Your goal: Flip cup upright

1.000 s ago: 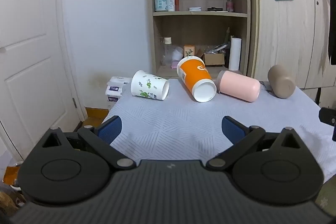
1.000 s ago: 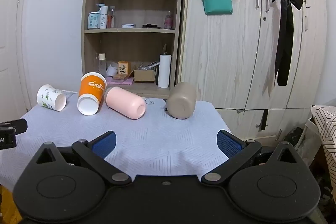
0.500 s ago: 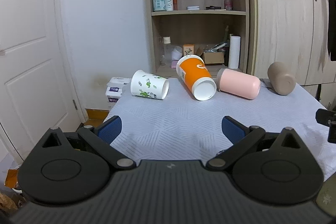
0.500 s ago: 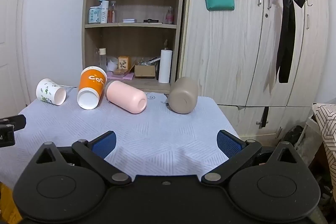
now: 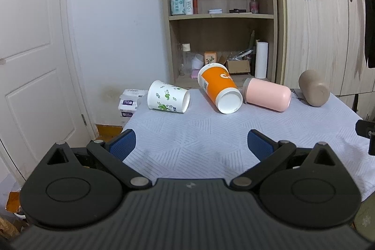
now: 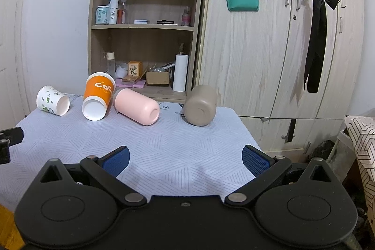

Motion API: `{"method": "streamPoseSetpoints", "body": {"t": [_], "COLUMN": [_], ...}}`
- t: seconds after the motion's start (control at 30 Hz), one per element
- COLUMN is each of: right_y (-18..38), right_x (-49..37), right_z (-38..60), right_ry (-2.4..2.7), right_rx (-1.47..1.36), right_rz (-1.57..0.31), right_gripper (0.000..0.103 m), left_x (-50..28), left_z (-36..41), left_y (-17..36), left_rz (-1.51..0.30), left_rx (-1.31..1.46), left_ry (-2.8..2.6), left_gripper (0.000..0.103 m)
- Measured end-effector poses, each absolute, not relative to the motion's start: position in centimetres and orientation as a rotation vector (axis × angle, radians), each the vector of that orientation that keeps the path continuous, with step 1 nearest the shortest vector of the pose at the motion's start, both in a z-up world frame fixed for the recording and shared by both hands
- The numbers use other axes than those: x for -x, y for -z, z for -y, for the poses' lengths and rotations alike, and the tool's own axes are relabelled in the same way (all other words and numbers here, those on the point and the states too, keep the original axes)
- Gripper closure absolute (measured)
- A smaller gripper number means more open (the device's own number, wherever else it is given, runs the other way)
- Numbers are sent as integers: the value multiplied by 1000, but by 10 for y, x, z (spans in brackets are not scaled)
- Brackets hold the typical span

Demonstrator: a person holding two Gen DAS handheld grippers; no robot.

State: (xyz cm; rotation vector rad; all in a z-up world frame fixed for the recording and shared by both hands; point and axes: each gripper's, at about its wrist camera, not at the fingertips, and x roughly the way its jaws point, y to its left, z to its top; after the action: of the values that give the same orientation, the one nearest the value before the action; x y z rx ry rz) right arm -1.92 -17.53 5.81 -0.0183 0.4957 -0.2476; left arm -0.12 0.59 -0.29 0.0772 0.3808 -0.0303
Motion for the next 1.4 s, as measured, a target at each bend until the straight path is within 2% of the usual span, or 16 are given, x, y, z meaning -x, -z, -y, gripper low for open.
{"method": "streamPoseSetpoints", "body": {"t": [1.4], "right_y": [-71], "right_x": [33], "right_z": [163], "right_ry": [225], "right_rx": [67], "right_rz": [-439], "right_gripper": [0], "left_x": [12], "left_z": [-16], "left_y": [-8], "left_rz": [-369], "left_rx": [-97], "left_ry": [22], "left_gripper": [0]}}
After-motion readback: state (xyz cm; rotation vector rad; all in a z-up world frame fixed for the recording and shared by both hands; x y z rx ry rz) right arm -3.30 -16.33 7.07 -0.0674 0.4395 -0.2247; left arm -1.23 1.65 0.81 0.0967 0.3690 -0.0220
